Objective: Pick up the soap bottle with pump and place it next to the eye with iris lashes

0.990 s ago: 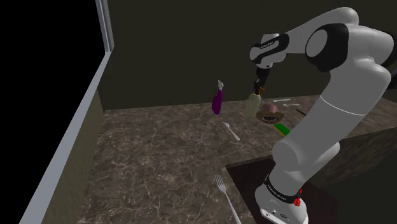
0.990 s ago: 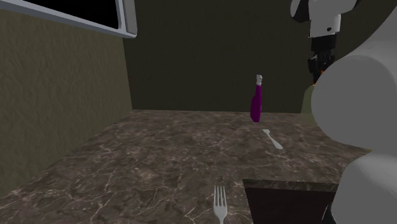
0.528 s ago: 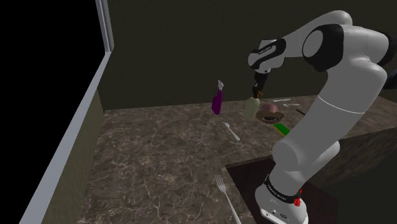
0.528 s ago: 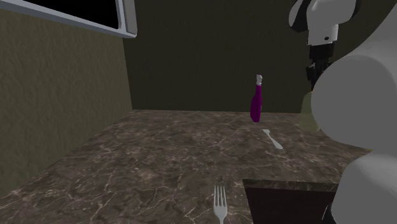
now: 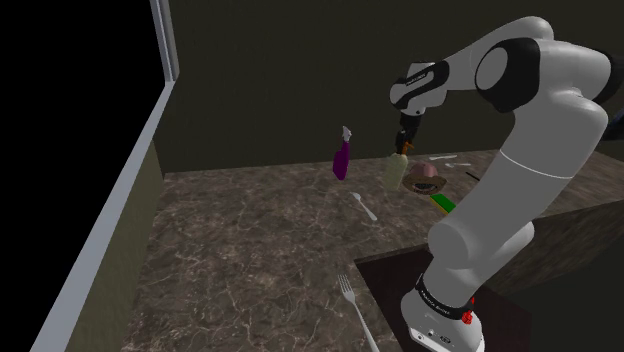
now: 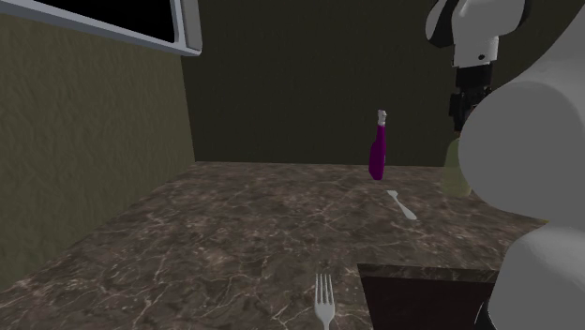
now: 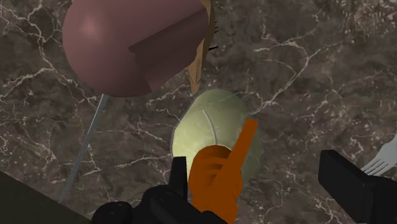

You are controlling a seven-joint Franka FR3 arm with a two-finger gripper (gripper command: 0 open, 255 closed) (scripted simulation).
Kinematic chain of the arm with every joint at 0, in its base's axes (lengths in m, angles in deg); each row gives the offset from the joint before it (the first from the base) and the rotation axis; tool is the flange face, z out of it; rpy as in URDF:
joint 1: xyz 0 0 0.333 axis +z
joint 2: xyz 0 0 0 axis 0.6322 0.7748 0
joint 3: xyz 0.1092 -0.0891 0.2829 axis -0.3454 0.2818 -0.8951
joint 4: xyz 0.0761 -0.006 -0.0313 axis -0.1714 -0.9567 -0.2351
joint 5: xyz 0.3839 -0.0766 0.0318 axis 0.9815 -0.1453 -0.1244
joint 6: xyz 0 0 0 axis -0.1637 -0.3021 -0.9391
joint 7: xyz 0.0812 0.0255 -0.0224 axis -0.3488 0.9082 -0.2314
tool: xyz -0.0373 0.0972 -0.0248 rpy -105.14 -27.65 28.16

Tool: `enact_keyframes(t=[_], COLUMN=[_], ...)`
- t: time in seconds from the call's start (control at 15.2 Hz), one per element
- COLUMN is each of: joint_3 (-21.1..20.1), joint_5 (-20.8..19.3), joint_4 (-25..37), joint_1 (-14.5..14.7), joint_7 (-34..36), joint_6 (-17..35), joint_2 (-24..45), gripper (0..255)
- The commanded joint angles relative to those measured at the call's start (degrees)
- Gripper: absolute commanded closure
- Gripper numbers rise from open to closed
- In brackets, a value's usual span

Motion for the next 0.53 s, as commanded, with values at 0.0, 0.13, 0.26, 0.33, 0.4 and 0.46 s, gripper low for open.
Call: enact_keyframes(t=[0.0, 0.13, 0.26, 0.33, 0.4, 0.46], joint_3=[0.0, 0.0, -0.4, -0.6, -0.7, -0.7], joint_5=[0.0, 0.0, -0.3, -0.4, -0.5, -0.5], joint_4=[0.0, 0.0, 2.2, 3.4, 4.4, 4.4], joint_1=[0.0, 0.0, 0.3, 0.5, 0.6, 0.6], joint_7=[0.0, 0.0, 0.3, 0.4, 0.5, 0.5], joint_6=[0.0, 0.0, -3.8, -5.7, -7.2, -7.2], joint_2=[0.0, 0.0, -1.6, -2.3, -2.8, -2.8], gripper=[0, 0, 0, 0, 0, 0])
